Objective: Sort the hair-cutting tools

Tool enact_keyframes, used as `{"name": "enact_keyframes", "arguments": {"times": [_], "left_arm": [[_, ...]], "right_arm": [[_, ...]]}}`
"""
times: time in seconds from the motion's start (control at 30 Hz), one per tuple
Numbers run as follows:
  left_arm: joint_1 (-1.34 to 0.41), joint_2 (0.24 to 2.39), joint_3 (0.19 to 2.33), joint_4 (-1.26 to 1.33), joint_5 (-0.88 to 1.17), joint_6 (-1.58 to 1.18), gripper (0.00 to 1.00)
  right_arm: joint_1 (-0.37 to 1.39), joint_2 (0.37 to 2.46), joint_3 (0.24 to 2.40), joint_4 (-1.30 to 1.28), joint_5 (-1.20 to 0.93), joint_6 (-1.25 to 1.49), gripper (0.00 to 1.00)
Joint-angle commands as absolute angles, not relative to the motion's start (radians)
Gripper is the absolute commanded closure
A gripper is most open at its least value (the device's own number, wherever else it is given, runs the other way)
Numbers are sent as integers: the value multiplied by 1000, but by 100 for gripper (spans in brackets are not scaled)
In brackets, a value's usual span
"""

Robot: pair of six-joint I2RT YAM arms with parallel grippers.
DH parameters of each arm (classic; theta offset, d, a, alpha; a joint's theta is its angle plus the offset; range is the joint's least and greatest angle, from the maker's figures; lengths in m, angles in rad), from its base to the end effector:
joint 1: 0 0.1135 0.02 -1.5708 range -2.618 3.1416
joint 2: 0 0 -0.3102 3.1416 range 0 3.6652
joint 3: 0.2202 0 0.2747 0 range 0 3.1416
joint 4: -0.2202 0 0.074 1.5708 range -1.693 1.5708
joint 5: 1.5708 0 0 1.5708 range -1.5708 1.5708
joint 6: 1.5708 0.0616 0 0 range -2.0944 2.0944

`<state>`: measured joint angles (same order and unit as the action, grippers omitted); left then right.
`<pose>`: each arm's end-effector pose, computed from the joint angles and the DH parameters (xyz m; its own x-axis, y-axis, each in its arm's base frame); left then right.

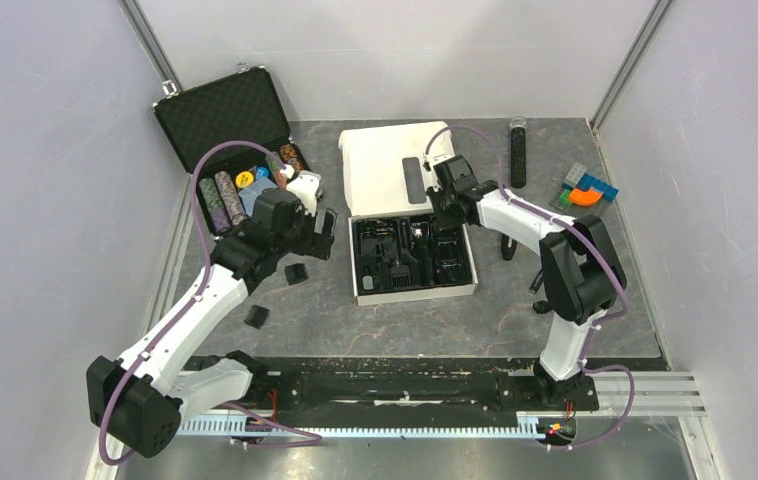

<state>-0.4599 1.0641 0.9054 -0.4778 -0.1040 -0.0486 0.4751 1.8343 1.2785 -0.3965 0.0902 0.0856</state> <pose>0.2290 -0.1063 0.3212 -0.5498 0.2184 -0.8062 0.3404 0.9400 0.0226 0.3926 0.1957 0.2122 -0.7568 -0.2936 -0.5840 -0.3457 0.9381 -0.0236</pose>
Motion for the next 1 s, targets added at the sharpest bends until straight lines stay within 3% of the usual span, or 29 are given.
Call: {"name": "enact_keyframes", "arguments": {"times": [0.0,0.5,0.97], "left_arm": [[-459,1059,898,-457,-119,-71,2],[-457,1080,896,-459,-137,-117,2],[-417,1109,878,-575,-221,-235,2]], "right_arm": [[487,1876,1285,-416,123,78,77],[491,1677,1309,-389,68,60,71],[491,1246,914,-153,54,-48,53]]}}
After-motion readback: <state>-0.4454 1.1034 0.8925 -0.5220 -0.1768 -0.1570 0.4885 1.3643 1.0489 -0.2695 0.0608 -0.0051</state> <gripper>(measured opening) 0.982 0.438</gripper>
